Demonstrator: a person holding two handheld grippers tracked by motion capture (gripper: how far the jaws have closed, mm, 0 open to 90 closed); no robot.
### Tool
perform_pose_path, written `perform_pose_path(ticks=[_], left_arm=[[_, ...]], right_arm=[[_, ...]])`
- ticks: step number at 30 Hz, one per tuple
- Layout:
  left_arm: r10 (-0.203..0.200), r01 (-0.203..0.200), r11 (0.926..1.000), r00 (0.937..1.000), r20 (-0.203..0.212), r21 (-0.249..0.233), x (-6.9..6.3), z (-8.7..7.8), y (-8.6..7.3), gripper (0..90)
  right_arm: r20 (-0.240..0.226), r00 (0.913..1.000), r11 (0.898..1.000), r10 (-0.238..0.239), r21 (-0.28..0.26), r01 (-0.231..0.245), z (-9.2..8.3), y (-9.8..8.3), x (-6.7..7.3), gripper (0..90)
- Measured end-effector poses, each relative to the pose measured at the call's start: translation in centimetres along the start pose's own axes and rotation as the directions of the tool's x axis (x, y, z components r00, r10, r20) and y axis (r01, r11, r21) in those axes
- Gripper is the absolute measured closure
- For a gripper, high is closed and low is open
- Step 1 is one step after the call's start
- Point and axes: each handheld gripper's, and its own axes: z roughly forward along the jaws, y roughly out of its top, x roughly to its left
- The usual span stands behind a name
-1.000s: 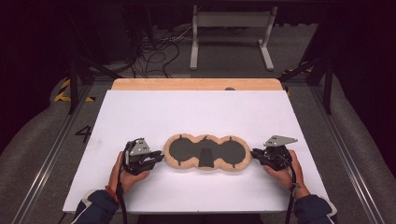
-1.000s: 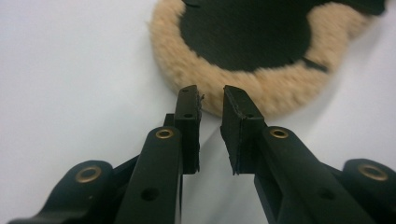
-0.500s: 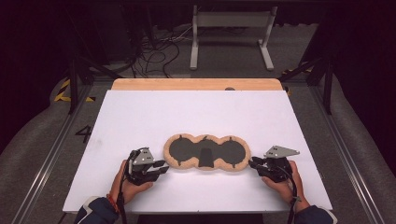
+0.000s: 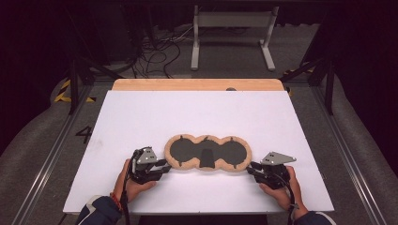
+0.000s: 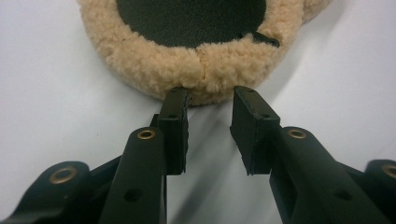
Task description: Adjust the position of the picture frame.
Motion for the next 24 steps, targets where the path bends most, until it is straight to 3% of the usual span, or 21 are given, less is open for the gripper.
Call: perform_pose_path(ticks=[2,7,13,19,21,24], left_arm=[[-0.007,0.007,1.0,1.0,-0.007,0.0,0.1,0.1,0.1,67.8],[-0.013,0.013,0.9999,0.9999,-0.011,0.0,0.5,0.4,0.3,67.9],[0.02,-0.02,0.9998,0.9997,-0.014,0.003,0.6,0.6,0.5,69.8],[0.022,-0.023,0.9993,0.9996,-0.02,-0.03,1.2,-0.8,-0.6,66.6],[0.037,-0.039,0.9985,0.9983,-0.046,-0.039,1.3,-1.7,-1.1,64.1],[0.025,-0.029,0.9979,0.9975,-0.067,-0.058,1.4,-2.6,-1.6,60.6]], right_arm=[[-0.009,0.9998,1.0,0.017,-0.012,-0.018,0.1,-0.1,-0.2,72.0],[-0.003,1.0,1.0,0.009,-0.013,-0.009,0.3,0.1,-0.3,73.4],[0.046,0.9989,1.0,-0.008,-0.013,0.008,0.7,0.5,-0.7,72.1],[0.025,0.9997,0.999,0.003,-0.033,-0.002,0.3,0.6,-0.9,70.4],[0.021,0.9998,0.999,0.002,-0.046,-0.001,0.1,0.7,-0.9,68.9],[0.012,0.9999,0.998,-0.003,-0.062,0.004,0.0,1.0,-0.8,66.3]])
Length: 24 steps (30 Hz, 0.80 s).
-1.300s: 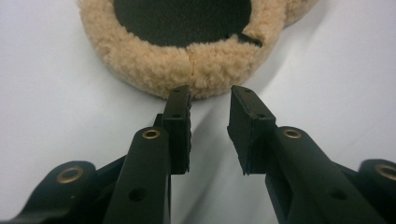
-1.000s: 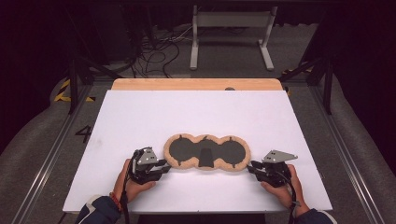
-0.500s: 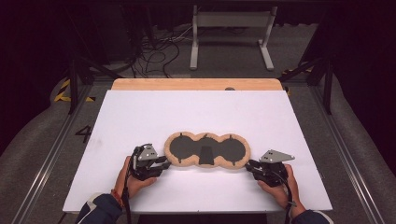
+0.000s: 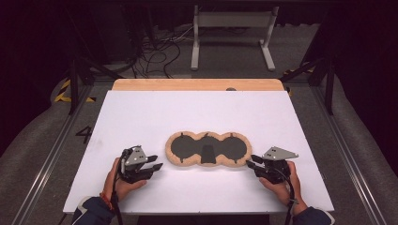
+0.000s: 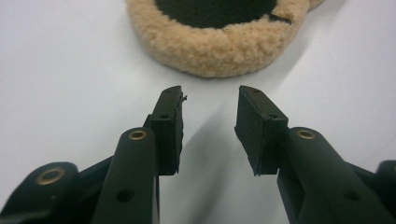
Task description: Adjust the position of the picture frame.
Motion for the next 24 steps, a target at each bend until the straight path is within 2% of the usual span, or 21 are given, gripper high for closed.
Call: perform_pose_path(ticks=[1,4,5,7,9,13,15,20,24], left_arm=[[-0.01,0.01,0.9999,0.9996,-0.027,-0.013,0.1,-0.8,-0.3,58.8],[-0.004,0.004,0.9999,0.9988,-0.049,-0.014,0.1,-1.4,-0.5,54.7],[0.004,-0.005,0.9999,0.9986,-0.052,-0.012,0.1,-1.6,-0.7,51.5],[-0.01,0.008,0.9996,0.9988,-0.048,-0.027,0.1,-2.2,-1.1,47.7],[-0.02,0.017,0.9991,0.9973,-0.07,-0.039,0.0,-2.7,-1.4,41.3],[-0.033,0.028,0.9978,0.9959,-0.085,-0.061,0.0,-3.5,-2.0,33.8],[-0.046,0.041,0.9973,0.9948,-0.091,-0.061,-0.1,-3.7,-2.3,29.5],[-0.051,0.045,0.9976,0.9931,-0.106,-0.053,-0.4,-4.1,-3.0,23.9],[-0.056,0.051,0.9979,0.9905,-0.126,-0.041,-0.6,-4.7,-3.7,21.7]], right_arm=[[-0.004,1.0,1.0,-0.005,-0.003,0.005,-0.1,0.1,0.1,65.5],[-0.02,0.9997,1.0,-0.01,-0.018,0.01,-0.3,0.3,0.3,66.0],[-0.031,0.9994,1.0,-0.017,-0.026,0.016,-0.4,0.4,0.4,66.8],[-0.049,0.9984,0.999,-0.028,-0.036,0.026,-0.6,0.6,0.7,67.0],[-0.056,0.9978,0.999,-0.034,-0.037,0.032,-0.8,0.7,0.9,67.0],[-0.078,0.9961,0.998,-0.042,-0.05,0.038,-1.1,0.9,1.1,66.4],[-0.084,0.9956,0.998,-0.041,-0.054,0.037,-1.2,1.0,1.2,66.3],[-0.109,0.9932,0.998,-0.041,-0.053,0.035,-1.3,1.2,1.6,65.8],[-0.151,0.9873,0.998,-0.049,-0.057,0.041,-1.1,1.7,2.5,76.2]])
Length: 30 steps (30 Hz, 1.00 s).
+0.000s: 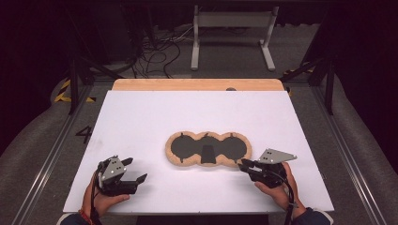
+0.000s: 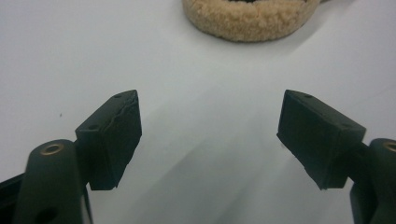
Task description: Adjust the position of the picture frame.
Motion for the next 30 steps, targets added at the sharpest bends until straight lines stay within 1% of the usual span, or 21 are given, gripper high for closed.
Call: perform_pose_path(ticks=[2,4,7,8,10,11,13,15,21,24,30], left_arm=[[-0.009,0.009,1.0,0.9999,-0.006,-0.004,0.2,-0.4,-0.3,21.1],[-0.015,0.015,0.9998,0.9999,-0.007,-0.009,0.4,-0.5,-0.4,20.6],[-0.02,0.02,0.9998,0.9997,-0.012,0.0,0.4,-0.4,-0.3,20.3],[-0.011,0.011,0.9999,0.9998,-0.013,0.004,0.3,-0.4,-0.3,20.2],[-0.008,0.008,0.9999,0.9999,-0.012,0.008,0.3,-0.3,-0.3,20.3],[-0.008,0.008,0.9999,0.9999,-0.012,0.008,0.3,-0.3,-0.3,20.3],[-0.01,0.01,0.9999,0.9999,-0.01,0.006,0.3,-0.3,-0.3,20.3],[-0.011,0.011,0.9999,0.9999,-0.009,0.001,0.3,-0.3,-0.4,20.3],[-0.007,0.007,0.9999,1.0,-0.007,0.013,0.5,0.0,-0.4,20.3],[-0.001,0.001,0.9999,1.0,-0.002,0.016,0.5,0.1,-0.4,20.3],[0.0,0.0,0.9997,1.0,-0.005,0.023,0.3,0.2,-0.4,20.3]], right_arm=[[-0.025,0.9996,1.0,-0.01,0.002,0.01,0.3,0.2,0.5,77.6],[-0.052,0.9986,1.0,-0.002,0.014,0.003,0.9,0.5,0.8,78.1],[-0.057,0.9983,1.0,-0.004,0.029,0.005,1.7,0.9,1.2,78.1],[-0.068,0.9977,1.0,-0.002,0.03,0.004,2.0,1.0,1.3,78.1],[-0.07,0.9975,0.999,-0.012,0.051,0.016,2.7,1.2,1.7,77.8],[-0.07,0.9975,0.999,-0.012,0.051,0.016,2.7,1.2,1.7,77.8],[-0.08,0.9968,0.998,-0.011,0.063,0.016,3.3,1.4,1.8,77.4],[-0.086,0.9963,0.998,0.001,0.068,0.004,4.0,1.7,1.9,76.9],[-0.112,0.9936,0.996,0.017,0.089,-0.007,5.2,2.0,1.9,76.5],[-0.121,0.9925,0.995,0.012,0.101,0.0,5.6,2.1,2.1,76.2],[-0.121,0.9926,0.994,0.013,0.108,0.0,5.8,2.0,2.1,75.3]])
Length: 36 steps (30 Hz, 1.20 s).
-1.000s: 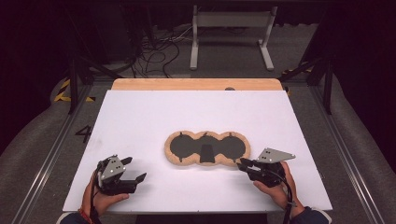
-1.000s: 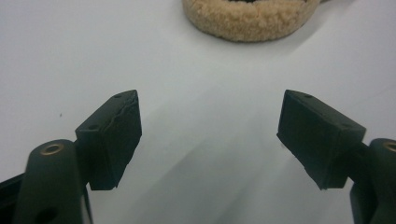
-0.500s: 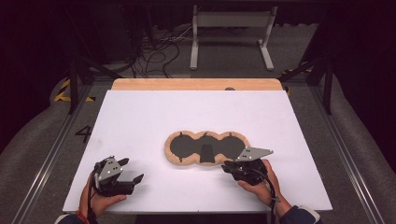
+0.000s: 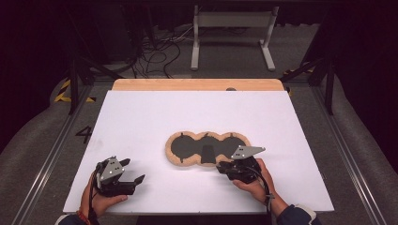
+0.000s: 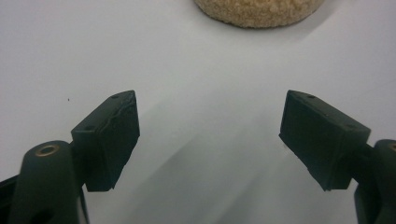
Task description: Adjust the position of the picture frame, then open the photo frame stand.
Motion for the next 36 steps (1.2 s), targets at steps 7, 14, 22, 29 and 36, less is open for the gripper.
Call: perform_pose_path(ticks=[7,14,22,29,36], left_arm=[[0.004,-0.004,0.9999,1.0,-0.008,0.012,-0.1,0.2,0.1,20.3],[0.006,-0.005,0.9999,0.9999,-0.012,0.015,-0.1,0.2,0.1,20.3],[0.017,-0.017,0.9989,0.9998,-0.006,0.045,-0.6,0.7,0.4,20.3],[0.031,-0.031,0.998,0.9995,-0.004,0.055,-0.7,0.9,0.5,20.1],[0.042,-0.043,0.9979,0.9989,0.02,0.049,-0.8,1.5,0.8,19.2]], right_arm=[[-0.018,0.9998,0.999,0.007,0.038,-0.007,0.9,0.8,0.1,73.5],[-0.047,0.9977,0.998,0.049,0.033,-0.047,1.3,0.9,-0.2,70.3],[-0.144,0.9749,0.985,0.17,0.018,-0.169,1.4,1.1,-1.0,59.4],[-0.23,0.8836,0.912,0.408,0.052,-0.407,1.6,1.6,-1.9,47.9],[-0.263,0.8121,0.849,0.521,0.064,-0.524,1.5,1.7,-2.5,44.5]])
